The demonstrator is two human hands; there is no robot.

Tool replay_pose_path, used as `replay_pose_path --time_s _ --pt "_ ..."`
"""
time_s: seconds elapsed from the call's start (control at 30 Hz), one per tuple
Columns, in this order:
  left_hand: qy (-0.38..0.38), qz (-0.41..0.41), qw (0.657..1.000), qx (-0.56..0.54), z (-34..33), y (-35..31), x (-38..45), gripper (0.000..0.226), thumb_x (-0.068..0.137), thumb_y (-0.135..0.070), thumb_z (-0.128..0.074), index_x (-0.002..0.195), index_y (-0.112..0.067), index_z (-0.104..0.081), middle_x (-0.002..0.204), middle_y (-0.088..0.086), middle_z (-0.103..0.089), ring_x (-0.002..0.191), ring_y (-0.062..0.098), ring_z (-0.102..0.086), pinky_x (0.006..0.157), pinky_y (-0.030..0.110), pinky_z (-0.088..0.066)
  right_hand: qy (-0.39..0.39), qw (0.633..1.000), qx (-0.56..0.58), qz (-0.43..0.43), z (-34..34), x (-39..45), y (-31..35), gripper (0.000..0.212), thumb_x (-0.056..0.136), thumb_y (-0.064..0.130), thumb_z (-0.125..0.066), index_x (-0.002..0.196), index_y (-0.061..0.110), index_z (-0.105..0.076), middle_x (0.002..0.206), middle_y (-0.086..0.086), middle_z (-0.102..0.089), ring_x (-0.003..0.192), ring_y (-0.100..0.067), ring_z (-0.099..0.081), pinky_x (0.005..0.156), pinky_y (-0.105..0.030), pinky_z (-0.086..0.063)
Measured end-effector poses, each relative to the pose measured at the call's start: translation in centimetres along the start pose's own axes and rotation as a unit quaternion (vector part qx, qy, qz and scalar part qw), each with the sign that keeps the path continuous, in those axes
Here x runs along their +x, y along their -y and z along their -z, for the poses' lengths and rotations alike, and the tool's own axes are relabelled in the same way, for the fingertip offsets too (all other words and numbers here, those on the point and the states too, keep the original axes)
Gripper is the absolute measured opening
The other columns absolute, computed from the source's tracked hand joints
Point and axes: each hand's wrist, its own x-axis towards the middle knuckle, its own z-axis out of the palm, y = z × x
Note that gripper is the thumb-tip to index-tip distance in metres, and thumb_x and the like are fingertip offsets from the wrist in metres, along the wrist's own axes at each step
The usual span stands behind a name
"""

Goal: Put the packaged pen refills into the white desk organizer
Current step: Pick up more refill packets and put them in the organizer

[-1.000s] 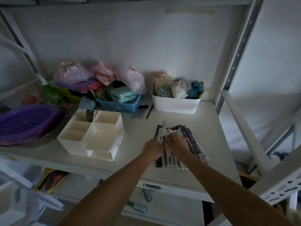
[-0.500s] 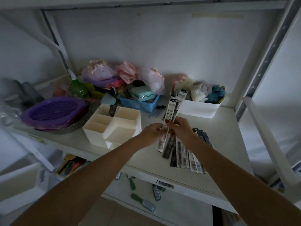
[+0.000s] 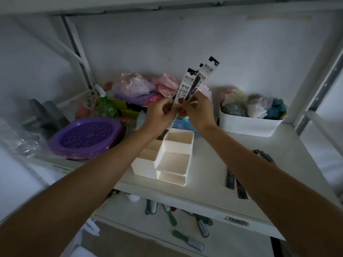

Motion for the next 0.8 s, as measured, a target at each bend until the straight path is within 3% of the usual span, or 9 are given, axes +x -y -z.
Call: replay_pose_path --time_s 0.07,0.2,0.3,0.43,0.47,0.53,0.6,0.73,0.8 --pt "-0.006 -0.009 1.000 -0.006 2.1 2.4 0.5 0.015 0.086 -0.014 -0.062 0.092 0.000 -0.065 0.081 0.004 -0.068 0.063 -0.001 -0.059 0.056 0.000 -0.044 -0.011 0.998 -0.062 0.024 -3.0 0.9 0.3 0.017 0.085 0.009 -0.060 0.100 0.003 -0.059 0.092 -0.014 -0.071 0.072 -0.024 -0.066 0.063 -0.030 -0.057" --pt "0.035 0.022 0.999 -0.015 5.0 8.0 1.1 0.021 0.084 -0.015 -0.065 0.097 0.002 -0.064 0.090 0.019 -0.073 0.075 0.024 -0.067 0.069 0.029 -0.053 0.014 0.981 -0.191 0.007 -8.3 1.7 -0.4 0.022 0.082 0.018 -0.065 0.102 0.010 -0.060 0.102 -0.012 -0.071 0.087 -0.026 -0.066 0.074 -0.037 -0.056" --pt "0.074 0.013 0.997 0.012 5.5 11.5 0.7 0.022 0.084 -0.015 -0.065 0.095 0.004 -0.063 0.090 0.022 -0.073 0.076 0.027 -0.067 0.062 0.015 -0.047 0.055 0.963 -0.262 -0.040 -10.6 0.9 -2.0 0.017 0.088 0.020 -0.056 0.103 0.011 -0.060 0.107 -0.012 -0.070 0.097 -0.029 -0.065 0.087 -0.043 -0.052" --pt "0.126 0.011 0.991 -0.037 5.0 13.1 1.2 0.017 0.086 -0.012 -0.063 0.092 0.004 -0.061 0.083 0.024 -0.071 0.069 0.025 -0.064 0.060 0.029 -0.048 -0.013 0.966 -0.248 -0.067 -11.3 0.2 -2.8 0.018 0.089 0.018 -0.054 0.102 0.009 -0.064 0.104 -0.013 -0.071 0.096 -0.028 -0.064 0.091 -0.049 -0.048" --pt "0.135 0.013 0.989 -0.064 4.8 13.1 1.5 0.017 0.086 -0.012 -0.062 0.093 0.003 -0.060 0.080 0.022 -0.070 0.066 0.022 -0.063 0.060 0.025 -0.049 -0.034 0.969 -0.236 -0.069 -11.3 0.1 -2.7 0.019 0.089 0.017 -0.054 0.103 0.009 -0.064 0.104 -0.013 -0.071 0.096 -0.028 -0.064 0.090 -0.048 -0.049" --pt "0.123 -0.013 0.989 -0.083 4.5 12.7 1.9 0.025 0.087 -0.020 -0.062 0.100 0.002 -0.061 0.075 0.008 -0.066 0.061 0.012 -0.060 0.058 0.006 -0.046 -0.070 0.966 -0.242 -0.061 -11.2 0.2 -2.4 0.019 0.090 0.017 -0.053 0.104 0.011 -0.064 0.104 -0.012 -0.071 0.097 -0.028 -0.064 0.091 -0.047 -0.048" --pt "0.117 -0.029 0.990 -0.076 4.2 12.6 2.2 0.039 0.086 -0.034 -0.058 0.104 0.000 -0.060 0.079 0.002 -0.064 0.067 0.011 -0.061 0.056 0.003 -0.043 -0.079 0.957 -0.276 -0.044 -11.1 0.3 -2.4 0.020 0.090 0.019 -0.052 0.107 0.013 -0.062 0.105 -0.010 -0.072 0.100 -0.028 -0.064 0.097 -0.047 -0.043" --pt "0.197 -0.009 0.975 0.101 2.7 14.3 1.8 0.027 0.090 -0.027 -0.053 0.102 -0.004 -0.059 0.098 0.016 -0.071 0.090 0.031 -0.065 0.071 0.032 -0.049 -0.001 0.909 -0.410 -0.082 -11.1 -0.1 -3.6 0.024 0.088 0.020 -0.049 0.111 0.014 -0.053 0.109 -0.011 -0.069 0.108 -0.030 -0.057 0.100 -0.041 -0.030" --pt "0.184 -0.004 0.972 0.147 2.5 15.0 1.2 0.027 0.087 -0.028 -0.056 0.101 -0.007 -0.061 0.101 0.014 -0.072 0.095 0.031 -0.064 0.080 0.037 -0.049 0.001 0.907 -0.408 -0.105 -10.7 -0.8 -4.4 0.032 0.083 0.021 -0.053 0.115 0.014 -0.049 0.112 -0.011 -0.066 0.110 -0.030 -0.053 0.101 -0.042 -0.031"
